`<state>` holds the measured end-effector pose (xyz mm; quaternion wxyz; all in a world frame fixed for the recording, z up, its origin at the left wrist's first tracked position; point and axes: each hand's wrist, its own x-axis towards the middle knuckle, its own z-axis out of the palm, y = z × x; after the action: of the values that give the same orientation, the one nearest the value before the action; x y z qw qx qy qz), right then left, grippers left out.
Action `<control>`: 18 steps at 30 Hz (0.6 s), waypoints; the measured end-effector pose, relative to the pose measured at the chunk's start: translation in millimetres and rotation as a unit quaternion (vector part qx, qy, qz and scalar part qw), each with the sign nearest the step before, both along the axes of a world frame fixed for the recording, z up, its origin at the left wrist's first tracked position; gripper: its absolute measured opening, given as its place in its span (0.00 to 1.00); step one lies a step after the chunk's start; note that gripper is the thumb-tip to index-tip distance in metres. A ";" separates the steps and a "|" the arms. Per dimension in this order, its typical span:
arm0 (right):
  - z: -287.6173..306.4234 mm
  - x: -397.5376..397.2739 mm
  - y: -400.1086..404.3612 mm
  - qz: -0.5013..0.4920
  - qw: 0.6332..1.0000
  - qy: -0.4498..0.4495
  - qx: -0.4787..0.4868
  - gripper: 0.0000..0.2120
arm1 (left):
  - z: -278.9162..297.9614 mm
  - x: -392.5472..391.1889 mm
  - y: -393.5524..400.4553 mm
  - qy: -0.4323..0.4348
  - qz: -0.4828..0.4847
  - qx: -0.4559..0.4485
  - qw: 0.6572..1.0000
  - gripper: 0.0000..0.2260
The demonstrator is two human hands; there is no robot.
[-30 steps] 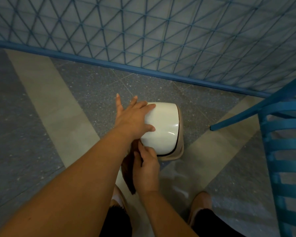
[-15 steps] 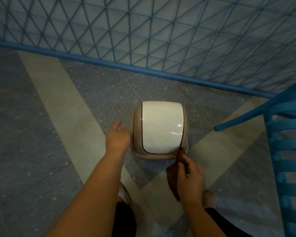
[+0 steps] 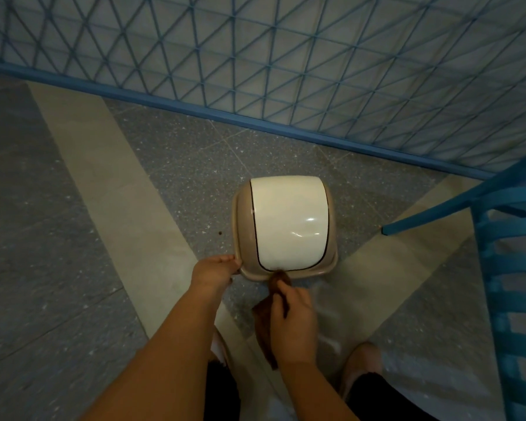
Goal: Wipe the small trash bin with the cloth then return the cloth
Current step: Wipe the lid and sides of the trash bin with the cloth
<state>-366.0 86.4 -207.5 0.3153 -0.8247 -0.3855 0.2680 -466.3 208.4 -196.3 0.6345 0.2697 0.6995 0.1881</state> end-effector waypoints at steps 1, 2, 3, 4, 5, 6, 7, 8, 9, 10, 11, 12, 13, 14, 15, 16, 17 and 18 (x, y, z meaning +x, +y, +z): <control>3.3 -5.8 4.6 0.033 0.999 0.011 -0.002 0.14 | -1.1 0.3 -0.1 -0.006 0.006 0.000 1.000 0.10; 7.0 -9.1 9.2 0.068 0.998 0.018 -0.002 0.15 | -1.2 0.2 -0.3 -0.010 0.011 -0.001 1.000 0.10; 10.8 -9.7 13.7 0.096 0.995 0.018 0.001 0.16 | -2.7 0.5 -0.3 -0.012 0.020 -0.001 1.000 0.11; 14.9 -7.9 17.7 0.117 0.993 0.008 0.007 0.16 | -2.7 0.3 0.2 -0.015 0.035 -0.003 0.999 0.12; 20.4 -4.6 21.6 0.133 0.991 -0.009 0.015 0.16 | -2.3 -0.4 1.3 -0.018 0.060 -0.008 0.998 0.13; 27.4 -0.6 24.9 0.149 0.988 -0.033 0.028 0.17 | 0.3 -1.8 2.4 -0.022 0.089 -0.020 0.996 0.14; 35.2 3.6 28.2 0.171 0.982 -0.067 0.049 0.16 | 2.8 -3.7 3.1 -0.032 0.119 -0.040 0.992 0.15; 45.0 7.2 32.9 0.201 0.970 -0.112 0.080 0.16 | 5.3 -6.1 2.9 -0.045 0.145 -0.064 0.986 0.17; 56.1 9.1 38.3 0.235 0.951 -0.164 0.118 0.14 | 7.8 -8.3 1.8 -0.058 0.164 -0.083 0.981 0.18; 68.4 9.4 45.2 0.272 0.926 -0.214 0.153 0.14 | 9.5 -10.3 0.3 -0.070 0.176 -0.095 0.977 0.18; 80.7 8.9 53.5 0.308 0.897 -0.259 0.181 0.15 | 10.0 -11.1 -1.6 -0.078 0.184 -0.104 0.974 0.19; 92.0 8.0 62.8 0.341 0.867 -0.302 0.204 0.15 | 8.8 -10.7 -4.8 -0.079 0.186 -0.107 0.974 0.19; 101.5 6.8 72.9 0.369 0.835 -0.341 0.223 0.14 | 10.4 -8.8 -8.0 -0.079 0.184 -0.111 0.974 0.18; 109.7 6.1 83.4 0.394 0.805 -0.375 0.236 0.14 | 10.4 -6.1 -11.8 -0.075 0.176 -0.115 0.975 0.18; 115.8 6.9 94.6 0.414 0.777 -0.403 0.248 0.15 | 10.9 -3.0 -15.7 -0.070 0.174 -0.121 0.975 0.18; 119.8 9.3 106.1 0.437 0.752 -0.425 0.251 0.15 | 11.5 0.2 -19.7 -0.069 0.171 -0.124 0.975 0.17; 122.6 11.2 116.6 0.464 0.727 -0.444 0.242 0.15 | 13.3 3.7 -23.7 -0.084 0.176 -0.131 0.972 0.17; 122.9 12.8 125.7 0.498 0.702 -0.461 0.217 0.15 | 14.7 7.1 -26.9 -0.111 0.182 -0.137 0.967 0.16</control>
<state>-353.2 212.1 -84.6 0.0889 -0.4419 -0.8847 -0.1190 -459.2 181.5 -181.6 0.6942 0.0253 0.6811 0.2316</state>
